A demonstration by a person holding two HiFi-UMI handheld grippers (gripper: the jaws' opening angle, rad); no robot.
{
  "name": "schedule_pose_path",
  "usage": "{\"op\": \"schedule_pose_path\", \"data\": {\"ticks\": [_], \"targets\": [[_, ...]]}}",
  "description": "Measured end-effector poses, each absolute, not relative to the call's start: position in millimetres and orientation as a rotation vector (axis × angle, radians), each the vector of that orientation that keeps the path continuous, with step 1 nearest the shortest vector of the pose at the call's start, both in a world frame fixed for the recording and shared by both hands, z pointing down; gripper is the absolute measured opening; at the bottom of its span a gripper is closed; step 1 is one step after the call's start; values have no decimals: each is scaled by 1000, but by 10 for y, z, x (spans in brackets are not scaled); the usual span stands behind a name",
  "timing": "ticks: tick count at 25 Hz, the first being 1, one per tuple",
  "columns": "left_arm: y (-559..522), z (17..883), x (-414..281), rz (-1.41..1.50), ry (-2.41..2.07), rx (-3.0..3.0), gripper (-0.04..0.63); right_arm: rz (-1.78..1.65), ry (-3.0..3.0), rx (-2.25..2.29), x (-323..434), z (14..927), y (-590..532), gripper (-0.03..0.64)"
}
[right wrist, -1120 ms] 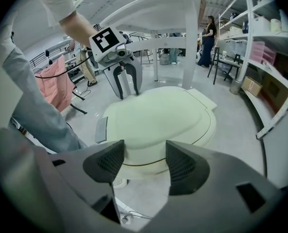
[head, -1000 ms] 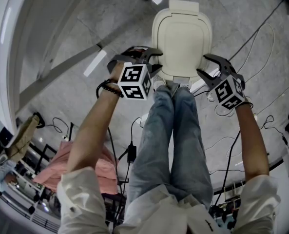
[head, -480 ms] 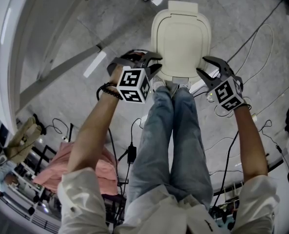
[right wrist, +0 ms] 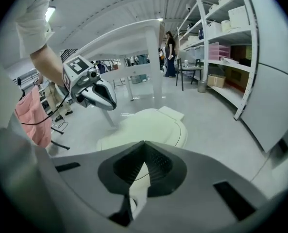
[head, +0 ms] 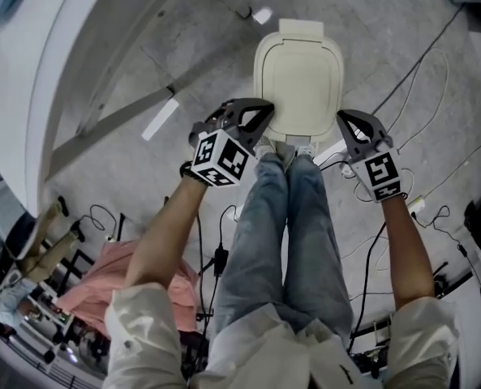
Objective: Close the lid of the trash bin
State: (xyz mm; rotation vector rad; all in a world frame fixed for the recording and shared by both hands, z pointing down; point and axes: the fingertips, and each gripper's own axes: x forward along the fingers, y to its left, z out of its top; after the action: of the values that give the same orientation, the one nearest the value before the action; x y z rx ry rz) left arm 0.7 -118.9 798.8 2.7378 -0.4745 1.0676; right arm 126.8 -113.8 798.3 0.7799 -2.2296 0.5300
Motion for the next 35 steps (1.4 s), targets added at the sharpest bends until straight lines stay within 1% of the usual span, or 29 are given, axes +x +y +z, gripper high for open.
{"op": "schedule_pose_path", "data": {"ticks": [6,14,19,27,31,35], "targets": [[-1377,7214,-68,786,-748,2655,25,534,-2276,1006,1308,7214,-1362,18],[-1497,5848,-209,557,-923,2648,25,658,-2331,1377,1568,5802,-1486,18],[-1468,4975,-432,460,-1029,2669,25,530,-2388,1452,1617,4830,-1528,18],[-1073,3783,-781,343,-1211,2609,25,425,-2502,1630,1762,3192,-1304,18],[-1027,3207,-1014,252,-1320,2635,25,316,-2556,1679,1739,2603,-1142,18],[-892,2698,-1214,152,-1413,2648,25,248,-2570,1725,1821,2214,-902,18]]}}
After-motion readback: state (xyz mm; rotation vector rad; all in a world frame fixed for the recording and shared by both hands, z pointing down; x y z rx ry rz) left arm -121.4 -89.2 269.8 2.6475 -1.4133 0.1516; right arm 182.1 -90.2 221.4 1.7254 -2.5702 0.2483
